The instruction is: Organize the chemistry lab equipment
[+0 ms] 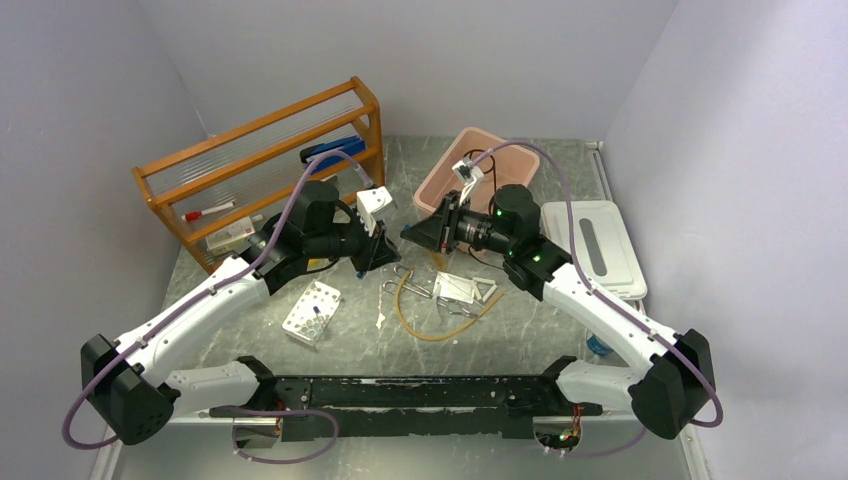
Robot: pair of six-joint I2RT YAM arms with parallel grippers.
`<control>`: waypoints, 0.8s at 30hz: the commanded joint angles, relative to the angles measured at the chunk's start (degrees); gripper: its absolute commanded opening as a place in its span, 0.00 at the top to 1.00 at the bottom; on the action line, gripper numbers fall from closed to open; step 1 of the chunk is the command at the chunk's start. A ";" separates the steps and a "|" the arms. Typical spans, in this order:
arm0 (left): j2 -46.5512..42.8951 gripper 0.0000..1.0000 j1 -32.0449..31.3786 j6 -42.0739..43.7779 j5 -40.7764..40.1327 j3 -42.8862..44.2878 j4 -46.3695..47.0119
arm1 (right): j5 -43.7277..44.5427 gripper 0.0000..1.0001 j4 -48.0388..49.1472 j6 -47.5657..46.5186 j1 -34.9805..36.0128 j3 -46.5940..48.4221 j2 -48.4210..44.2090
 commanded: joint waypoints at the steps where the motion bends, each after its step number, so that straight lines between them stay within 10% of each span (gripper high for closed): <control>1: -0.78 0.81 -0.33 0.02 -0.07 -0.10 1.74 | 2.53 0.84 0.22 -3.85 0.30 0.70 0.75; 10: -6.89 0.27 -0.16 -0.15 -11.57 0.56 0.24 | 8.68 0.86 -3.11 -14.03 2.15 3.76 3.32; 24: -18.29 0.24 -0.14 -13.73 -38.51 9.52 -5.99 | 23.21 0.87 4.38 -34.34 21.99 2.40 15.06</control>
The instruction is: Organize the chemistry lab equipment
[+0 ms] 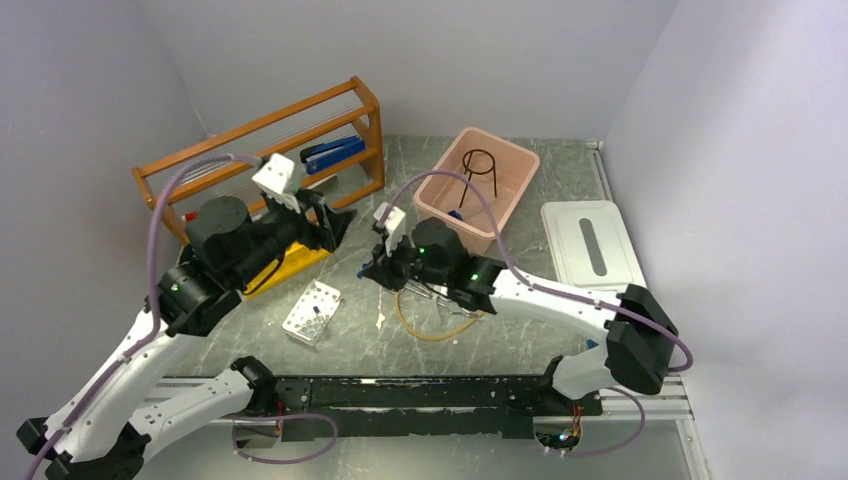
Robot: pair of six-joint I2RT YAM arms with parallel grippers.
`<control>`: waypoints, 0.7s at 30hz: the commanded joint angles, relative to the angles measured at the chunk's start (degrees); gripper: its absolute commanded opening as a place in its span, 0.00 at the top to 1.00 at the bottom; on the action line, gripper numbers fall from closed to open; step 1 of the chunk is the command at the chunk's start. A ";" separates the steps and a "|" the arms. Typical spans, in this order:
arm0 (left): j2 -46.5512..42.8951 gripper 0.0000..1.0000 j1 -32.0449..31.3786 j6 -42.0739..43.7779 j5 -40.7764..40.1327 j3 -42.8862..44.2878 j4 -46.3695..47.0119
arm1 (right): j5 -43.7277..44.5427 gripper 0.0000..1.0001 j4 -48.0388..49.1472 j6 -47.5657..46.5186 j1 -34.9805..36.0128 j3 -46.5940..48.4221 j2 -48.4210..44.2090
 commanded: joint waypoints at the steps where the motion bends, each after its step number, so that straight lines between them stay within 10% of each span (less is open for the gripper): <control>1: 0.99 0.24 -0.18 -5.32 -8.90 7.16 -7.14 | 3.29 0.87 7.05 -9.32 3.53 -0.23 3.18; 21: 4.70 0.24 -0.18 -7.19 -15.65 10.09 -11.52 | -1.90 0.91 21.39 -14.21 10.37 2.78 20.24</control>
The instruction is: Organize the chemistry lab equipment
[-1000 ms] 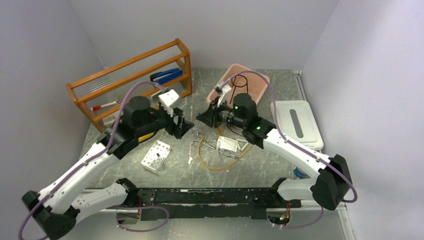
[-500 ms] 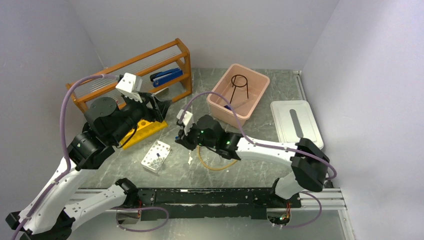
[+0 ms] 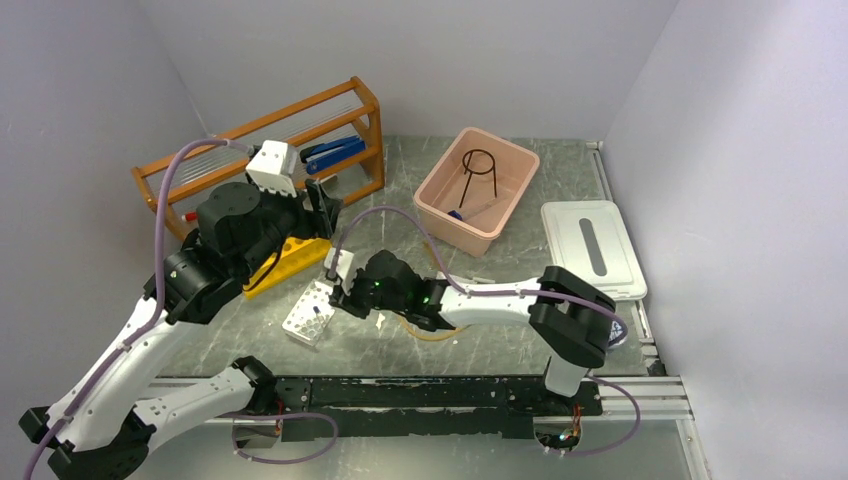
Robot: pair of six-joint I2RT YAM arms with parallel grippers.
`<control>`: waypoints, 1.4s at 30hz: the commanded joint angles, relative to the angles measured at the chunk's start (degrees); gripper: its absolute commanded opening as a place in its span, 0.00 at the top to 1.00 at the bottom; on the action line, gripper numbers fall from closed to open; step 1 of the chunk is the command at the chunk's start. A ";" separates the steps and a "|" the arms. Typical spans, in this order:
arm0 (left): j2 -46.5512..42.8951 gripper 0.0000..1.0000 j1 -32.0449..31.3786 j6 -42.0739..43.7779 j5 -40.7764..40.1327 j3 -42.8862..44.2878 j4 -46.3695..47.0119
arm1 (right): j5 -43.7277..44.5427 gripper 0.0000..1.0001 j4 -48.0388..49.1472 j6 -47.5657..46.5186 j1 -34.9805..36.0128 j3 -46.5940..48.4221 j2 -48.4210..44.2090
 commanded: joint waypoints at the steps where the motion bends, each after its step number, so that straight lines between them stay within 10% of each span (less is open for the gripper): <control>1: 0.44 0.24 -0.18 0.09 -2.45 1.49 -0.67 | -4.04 0.91 6.46 -1.74 -0.22 1.80 2.62; 42: 0.52 0.25 -0.17 -1.73 -3.89 -1.25 -0.63 | -10.01 0.92 17.19 -2.37 -3.68 -0.59 8.30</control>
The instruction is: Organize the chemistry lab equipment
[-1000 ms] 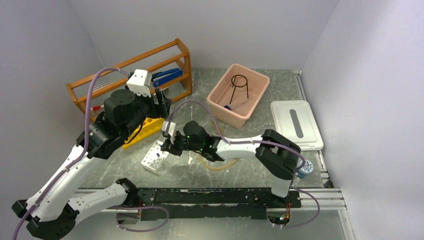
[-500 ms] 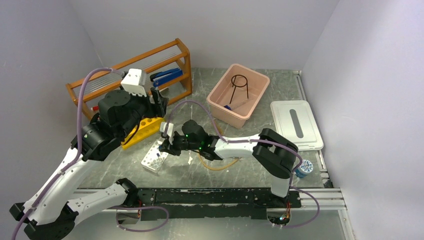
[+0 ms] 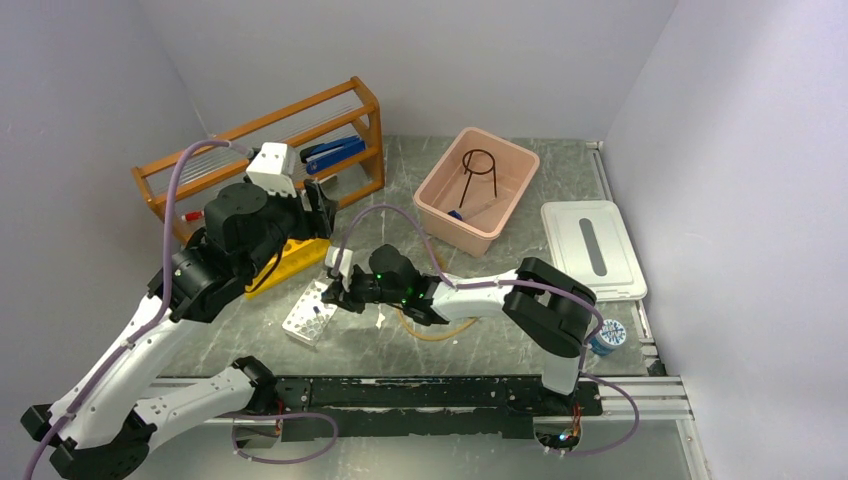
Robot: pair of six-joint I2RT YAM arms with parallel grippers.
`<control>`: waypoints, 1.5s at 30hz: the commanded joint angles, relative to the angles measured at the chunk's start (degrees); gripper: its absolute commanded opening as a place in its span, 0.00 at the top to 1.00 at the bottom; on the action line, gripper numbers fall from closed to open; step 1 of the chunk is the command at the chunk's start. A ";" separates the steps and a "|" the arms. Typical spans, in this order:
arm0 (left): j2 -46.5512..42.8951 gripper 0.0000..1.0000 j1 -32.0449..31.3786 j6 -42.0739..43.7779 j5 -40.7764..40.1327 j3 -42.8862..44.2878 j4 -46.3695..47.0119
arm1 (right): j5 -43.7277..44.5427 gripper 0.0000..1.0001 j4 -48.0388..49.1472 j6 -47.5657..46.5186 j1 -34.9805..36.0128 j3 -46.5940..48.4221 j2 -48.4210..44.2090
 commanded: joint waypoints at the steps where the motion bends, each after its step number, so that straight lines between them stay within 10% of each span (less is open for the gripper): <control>1: -0.08 0.25 -0.13 0.26 0.36 -1.03 1.93 | 0.62 0.92 4.69 -0.05 -0.15 -0.39 1.47; 45: 0.71 0.24 -0.18 1.24 -1.89 -3.64 3.98 | 1.24 0.94 -6.21 0.43 0.03 5.95 3.40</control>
